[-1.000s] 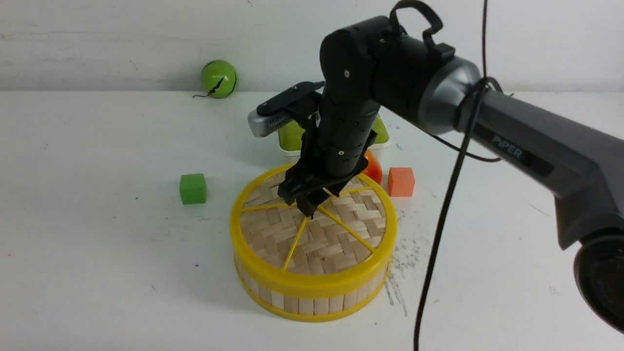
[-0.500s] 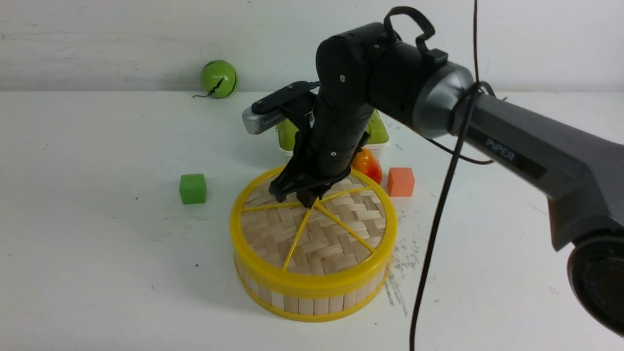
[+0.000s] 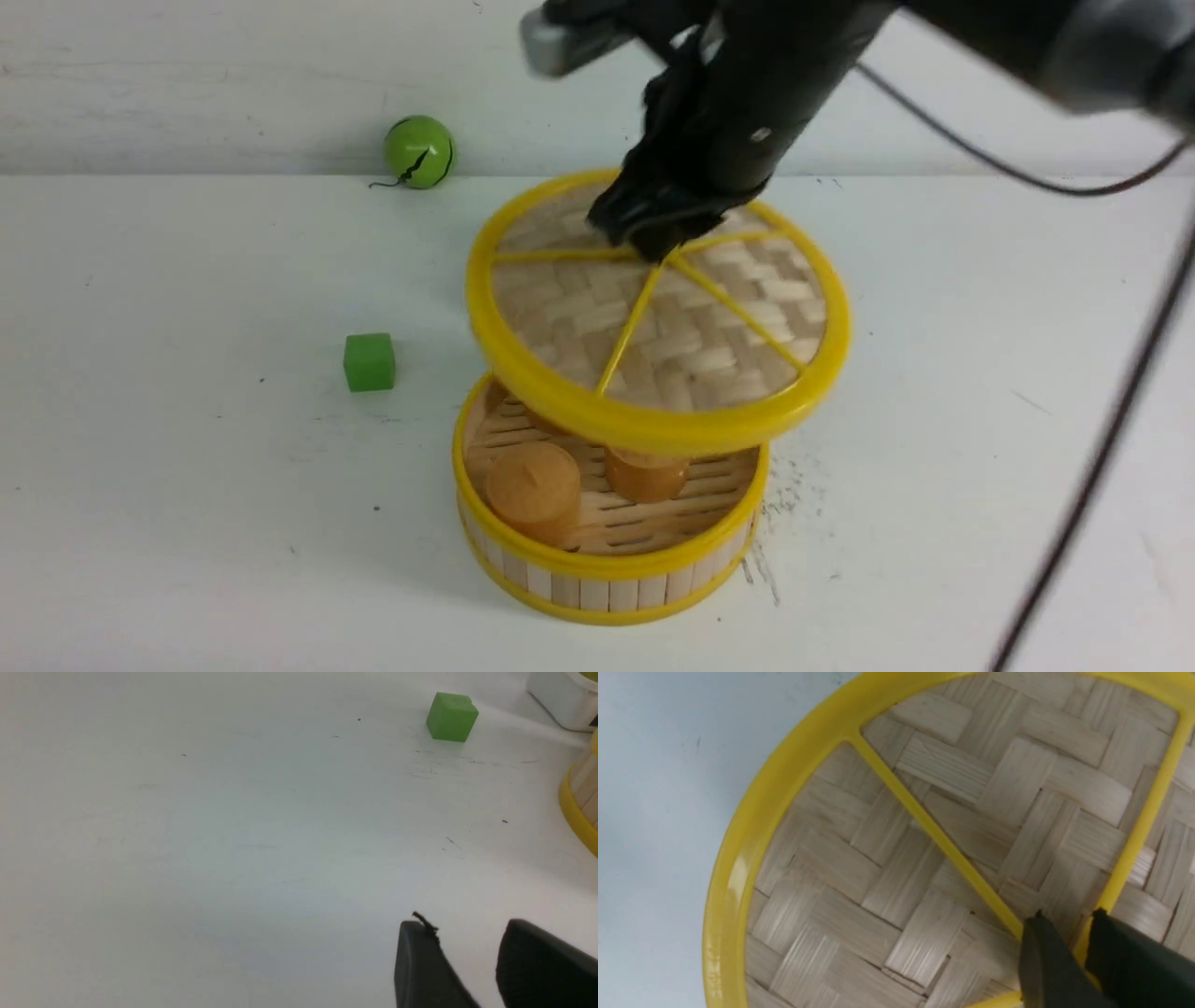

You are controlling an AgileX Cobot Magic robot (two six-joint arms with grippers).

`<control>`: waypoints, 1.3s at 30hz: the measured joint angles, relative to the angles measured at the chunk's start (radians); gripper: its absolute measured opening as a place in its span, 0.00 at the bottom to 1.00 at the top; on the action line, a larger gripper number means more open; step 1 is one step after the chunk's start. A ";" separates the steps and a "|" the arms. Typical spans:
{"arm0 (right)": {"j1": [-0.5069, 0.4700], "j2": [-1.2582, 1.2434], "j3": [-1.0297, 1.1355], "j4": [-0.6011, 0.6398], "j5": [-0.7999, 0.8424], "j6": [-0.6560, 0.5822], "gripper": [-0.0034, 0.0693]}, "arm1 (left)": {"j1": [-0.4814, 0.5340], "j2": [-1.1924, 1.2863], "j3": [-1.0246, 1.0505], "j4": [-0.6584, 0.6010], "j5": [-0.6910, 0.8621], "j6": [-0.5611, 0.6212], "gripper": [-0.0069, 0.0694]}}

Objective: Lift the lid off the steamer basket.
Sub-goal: Use the right arm to place the steamer lid on the table

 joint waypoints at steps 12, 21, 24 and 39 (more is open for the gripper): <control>-0.337 -0.398 0.750 -0.019 -0.295 0.032 0.20 | 0.000 0.000 0.000 0.000 0.000 0.000 0.40; -0.407 -0.233 0.947 -0.004 -0.632 0.063 0.20 | 0.000 0.000 0.000 0.000 0.000 0.000 0.40; -0.409 -0.178 0.947 0.010 -0.683 0.063 0.20 | 0.000 0.000 0.000 0.000 0.000 0.000 0.40; -0.410 -0.185 0.919 0.098 -0.629 0.057 0.53 | 0.000 0.000 0.000 0.000 0.000 0.000 0.40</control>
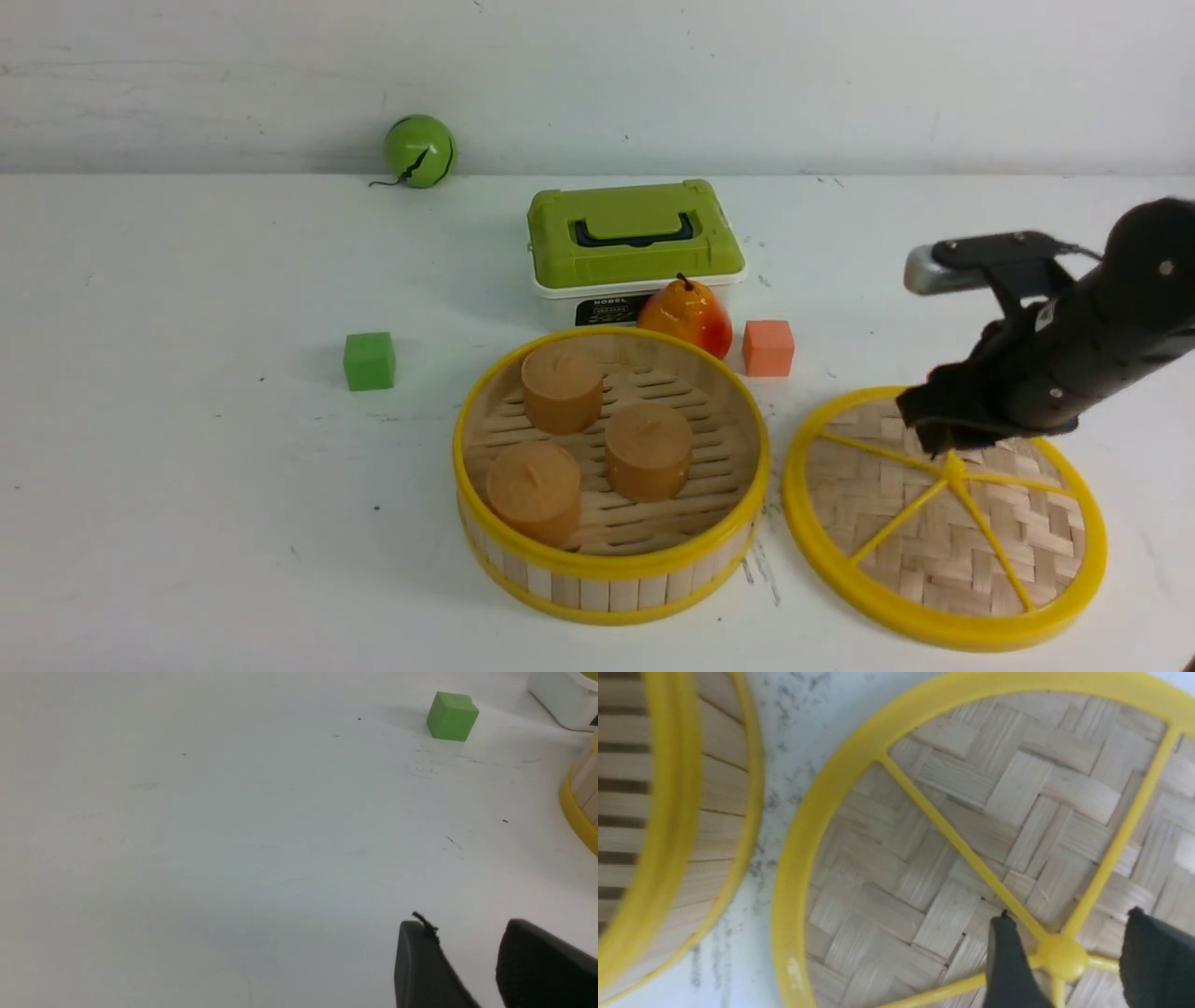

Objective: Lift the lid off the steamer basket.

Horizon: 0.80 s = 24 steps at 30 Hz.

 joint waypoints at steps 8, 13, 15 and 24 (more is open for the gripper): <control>0.000 -0.487 0.105 0.072 0.028 -0.088 0.45 | 0.000 0.000 0.000 0.000 0.000 0.000 0.40; 0.000 -0.761 0.259 0.083 -0.017 -0.101 0.26 | 0.000 0.000 0.000 0.000 0.000 0.000 0.40; 0.000 -0.861 0.323 0.083 -0.041 -0.102 0.16 | 0.000 0.000 0.000 0.000 0.000 0.000 0.40; 0.000 -1.102 0.451 0.082 -0.078 -0.103 0.02 | 0.000 0.000 0.000 0.000 0.000 0.000 0.40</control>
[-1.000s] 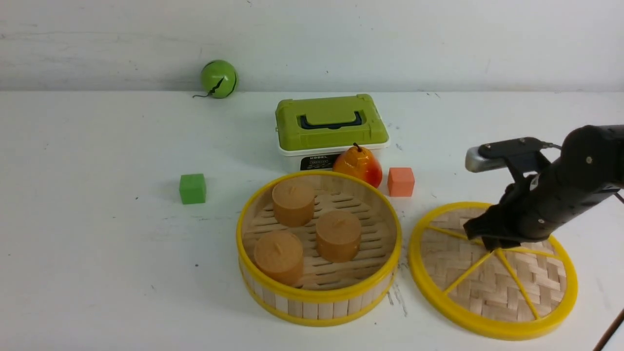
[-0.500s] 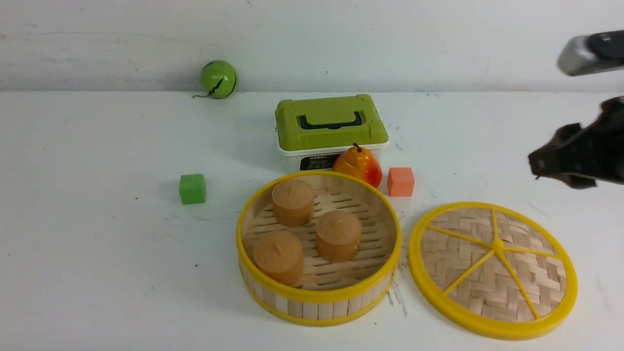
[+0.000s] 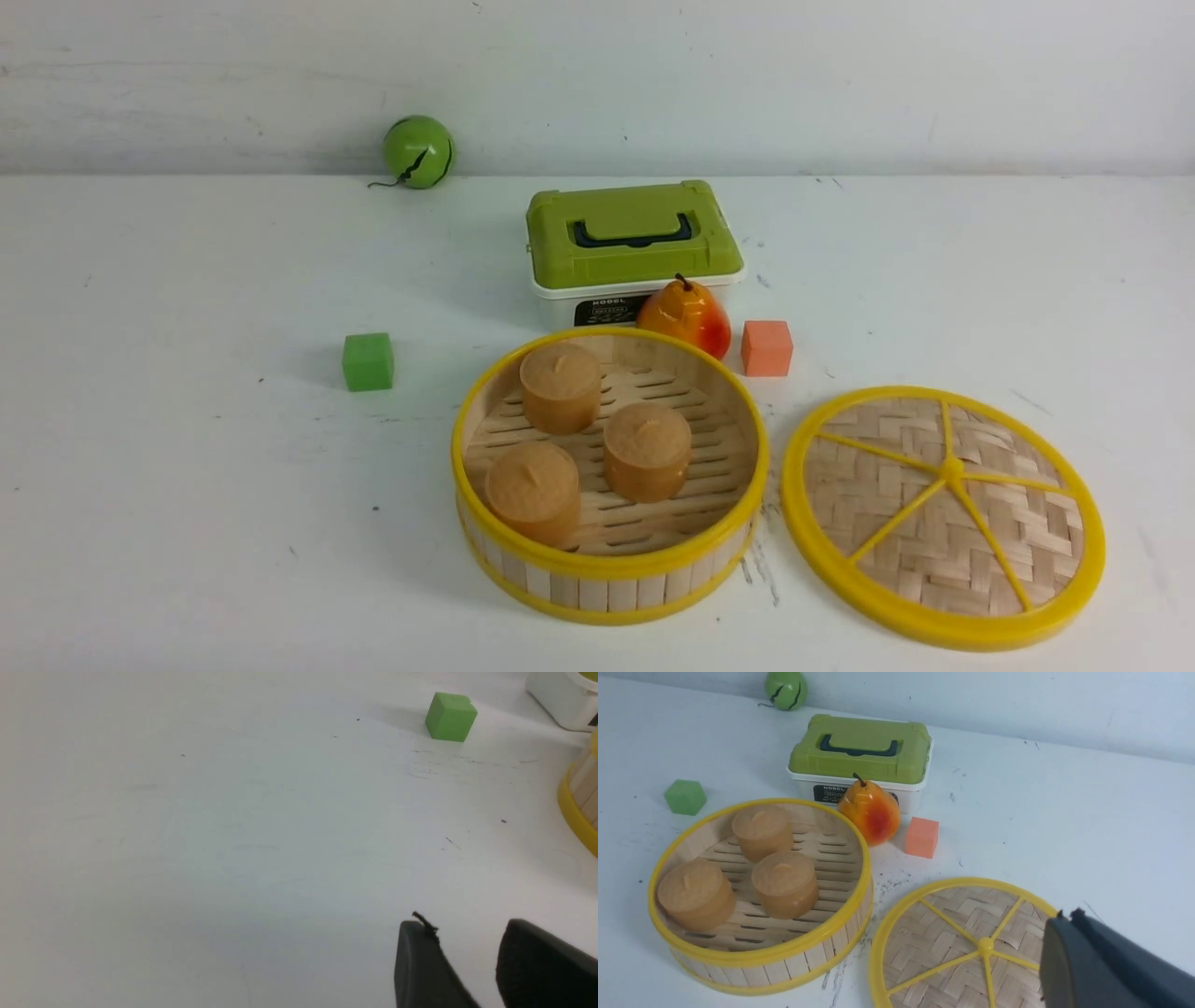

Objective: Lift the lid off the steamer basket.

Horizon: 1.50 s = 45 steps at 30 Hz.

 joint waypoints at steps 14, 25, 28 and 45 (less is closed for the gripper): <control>0.000 -0.006 0.000 0.000 -0.002 0.000 0.03 | 0.000 0.000 0.000 0.000 0.000 0.000 0.40; -0.006 -0.187 0.254 0.032 -0.249 0.003 0.03 | 0.000 0.000 0.000 0.000 0.000 0.000 0.40; -0.047 -0.316 0.391 -0.010 -0.316 0.010 0.03 | 0.000 0.000 0.000 0.000 0.000 0.000 0.40; -0.214 -0.583 0.715 -0.285 -0.181 0.363 0.03 | 0.000 0.000 0.000 0.000 0.000 0.000 0.40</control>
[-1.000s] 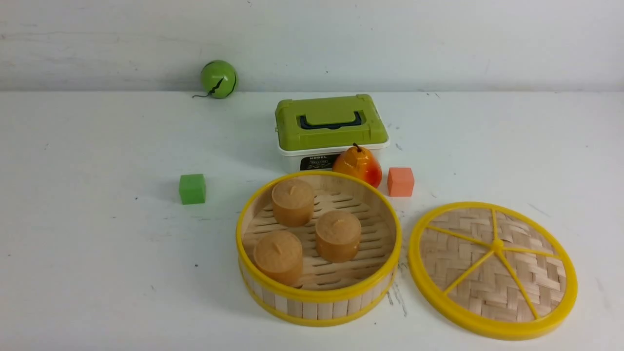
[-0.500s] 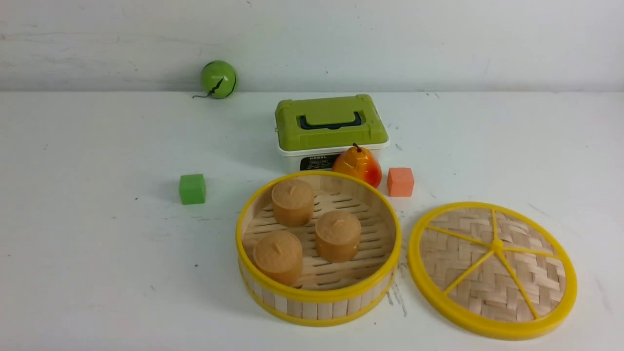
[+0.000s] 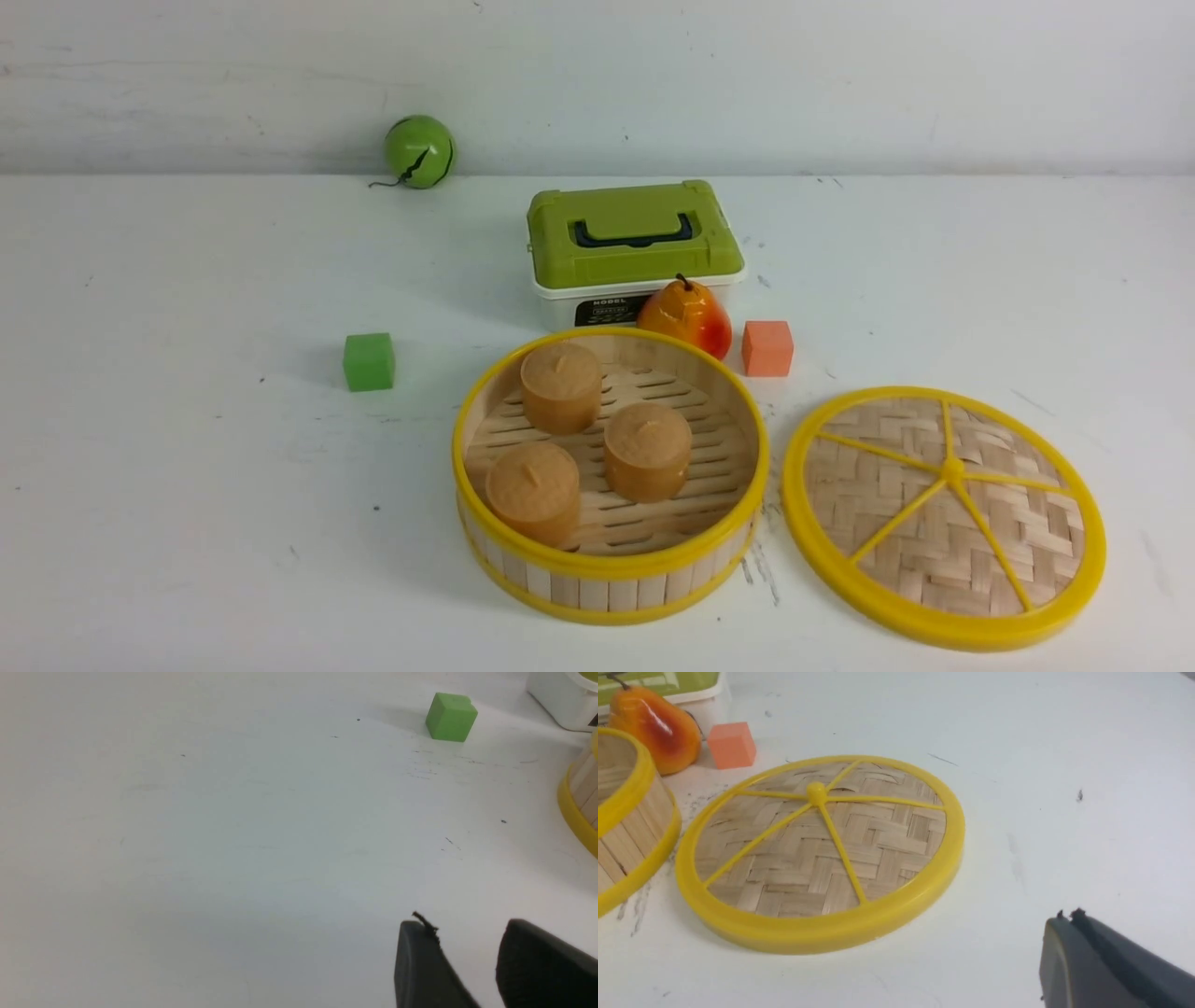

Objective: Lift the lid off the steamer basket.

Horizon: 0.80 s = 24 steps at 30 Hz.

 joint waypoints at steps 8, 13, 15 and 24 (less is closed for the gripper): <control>0.034 0.000 -0.005 -0.004 0.029 0.003 0.03 | 0.000 0.000 0.000 0.000 0.000 0.000 0.40; 0.034 0.000 -0.005 -0.004 0.029 0.004 0.03 | 0.000 0.000 0.000 0.000 0.000 0.000 0.40; 0.034 0.000 -0.005 -0.004 0.029 0.004 0.03 | 0.000 0.000 0.000 0.000 0.000 0.000 0.40; 0.034 0.000 -0.005 -0.004 0.029 0.005 0.04 | 0.000 0.000 0.000 0.000 0.000 0.000 0.40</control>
